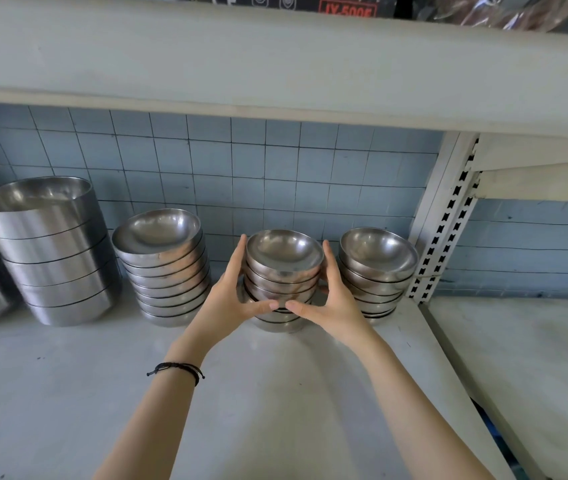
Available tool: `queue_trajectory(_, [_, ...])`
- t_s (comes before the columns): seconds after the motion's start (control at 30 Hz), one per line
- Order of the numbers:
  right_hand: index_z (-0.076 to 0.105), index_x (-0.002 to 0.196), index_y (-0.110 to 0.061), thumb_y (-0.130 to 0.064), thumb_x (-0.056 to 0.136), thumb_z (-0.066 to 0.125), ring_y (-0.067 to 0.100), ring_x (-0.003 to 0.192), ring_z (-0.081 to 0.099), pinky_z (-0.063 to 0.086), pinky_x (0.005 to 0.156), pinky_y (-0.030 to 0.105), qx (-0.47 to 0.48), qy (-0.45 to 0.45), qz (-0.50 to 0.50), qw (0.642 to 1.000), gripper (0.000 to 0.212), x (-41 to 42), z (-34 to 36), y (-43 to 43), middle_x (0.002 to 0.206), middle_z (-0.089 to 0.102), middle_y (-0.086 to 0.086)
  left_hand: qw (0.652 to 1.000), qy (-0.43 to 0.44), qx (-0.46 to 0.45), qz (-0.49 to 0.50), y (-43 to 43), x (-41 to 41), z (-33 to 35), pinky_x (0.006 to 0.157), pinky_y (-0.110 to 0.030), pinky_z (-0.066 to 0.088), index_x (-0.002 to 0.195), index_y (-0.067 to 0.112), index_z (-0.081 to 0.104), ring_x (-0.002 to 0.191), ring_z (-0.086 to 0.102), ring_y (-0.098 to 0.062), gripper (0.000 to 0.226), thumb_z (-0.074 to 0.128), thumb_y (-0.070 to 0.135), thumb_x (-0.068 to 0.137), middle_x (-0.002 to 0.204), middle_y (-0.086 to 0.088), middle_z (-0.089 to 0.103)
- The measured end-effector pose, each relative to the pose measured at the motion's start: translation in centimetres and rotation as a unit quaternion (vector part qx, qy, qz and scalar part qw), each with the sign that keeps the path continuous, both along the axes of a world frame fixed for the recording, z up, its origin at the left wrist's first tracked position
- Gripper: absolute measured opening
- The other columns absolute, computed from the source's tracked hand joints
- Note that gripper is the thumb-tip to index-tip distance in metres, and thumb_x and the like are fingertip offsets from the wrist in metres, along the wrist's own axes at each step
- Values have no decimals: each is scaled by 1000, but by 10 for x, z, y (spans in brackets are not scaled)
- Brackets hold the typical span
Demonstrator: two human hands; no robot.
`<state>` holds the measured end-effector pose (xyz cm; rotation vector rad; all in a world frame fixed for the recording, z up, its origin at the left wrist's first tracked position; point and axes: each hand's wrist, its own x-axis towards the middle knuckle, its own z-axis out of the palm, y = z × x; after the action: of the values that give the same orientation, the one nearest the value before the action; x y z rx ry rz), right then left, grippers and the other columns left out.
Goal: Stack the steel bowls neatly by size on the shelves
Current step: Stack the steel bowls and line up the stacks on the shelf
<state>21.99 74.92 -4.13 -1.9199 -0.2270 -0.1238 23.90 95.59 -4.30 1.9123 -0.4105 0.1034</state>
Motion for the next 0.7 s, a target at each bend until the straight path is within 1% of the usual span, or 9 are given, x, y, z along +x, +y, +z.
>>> queue_trajectory(0.07, [-4, 145, -53, -21, 74, 86, -32, 123, 23, 23, 93, -8, -11, 1, 9, 1000, 118, 2, -3, -3, 138, 18, -45, 1000, 5, -2, 1, 1, 1, -1, 106, -10, 34, 149, 48, 4, 132, 41, 1, 116, 85, 24, 70, 141, 31, 35])
queue_trajectory(0.1, [-4, 144, -55, -20, 74, 86, -38, 118, 20, 23, 93, -8, -15, 1, 10, 1000, 119, 3, -4, -4, 135, 17, -48, 1000, 3, -1, 5, 1, 2, -2, 104, -7, 34, 150, 46, 4, 130, 42, 1, 116, 85, 21, 71, 140, 29, 38])
queue_trajectory(0.17, [-2, 144, -59, -19, 73, 87, -33, 121, 24, 25, 104, 3, -14, 9, 10, 1000, 121, 5, -5, -3, 134, 20, -49, 1000, 0, 1, 10, 1, 4, -3, 97, 0, 34, 151, 43, 4, 129, 43, -2, 115, 84, 19, 72, 144, 19, 41])
queue_trajectory(0.23, [1, 147, -58, -18, 71, 88, -19, 130, 29, 28, 112, 16, -14, 12, 7, 1000, 122, 6, -5, -2, 134, 24, -47, 1000, 0, -2, 10, 1, 6, -3, 97, -1, 34, 150, 44, 4, 131, 43, -6, 113, 83, 21, 73, 148, 11, 41])
queue_trajectory(0.33, [5, 150, -53, -17, 69, 89, -9, 136, 31, 29, 116, 24, -13, 7, 3, 1000, 123, 8, -1, 0, 135, 28, -44, 1000, 6, 1, 3, 3, 8, -2, 109, -20, 37, 149, 48, 2, 131, 45, -11, 114, 82, 29, 71, 146, 3, 45])
queue_trajectory(0.4, [6, 150, -54, -18, 67, 90, -4, 138, 34, 31, 117, 28, -12, 2, -2, 1000, 123, 8, 1, 1, 140, 35, -35, 1000, 4, 8, 2, 4, 9, 0, 109, -24, 38, 148, 49, -1, 129, 47, -10, 113, 81, 29, 72, 145, 2, 46])
queue_trajectory(0.5, [7, 150, -53, -18, 67, 90, 0, 139, 36, 32, 116, 29, -10, -7, -7, 1000, 122, 8, 5, 2, 145, 37, -26, 1000, -11, 23, 8, 4, 9, 2, 105, -21, 40, 142, 57, -6, 123, 52, -7, 113, 80, 29, 74, 144, 3, 47])
queue_trajectory(0.57, [8, 150, -53, -18, 68, 90, 1, 137, 37, 33, 116, 29, -14, -9, -7, 1000, 121, 9, 8, 2, 142, 38, -28, 999, -22, 33, 13, 5, 10, 3, 106, -23, 40, 139, 60, -8, 121, 52, -8, 113, 80, 32, 74, 143, 3, 49])
queue_trajectory(0.7, [8, 151, -49, -17, 68, 90, -5, 130, 41, 35, 116, 29, -18, -4, -5, 1000, 121, 9, 9, 4, 133, 39, -36, 999, -26, 25, 8, 7, 8, 4, 111, -27, 36, 140, 59, -7, 128, 48, -8, 110, 76, 44, 69, 144, 3, 47])
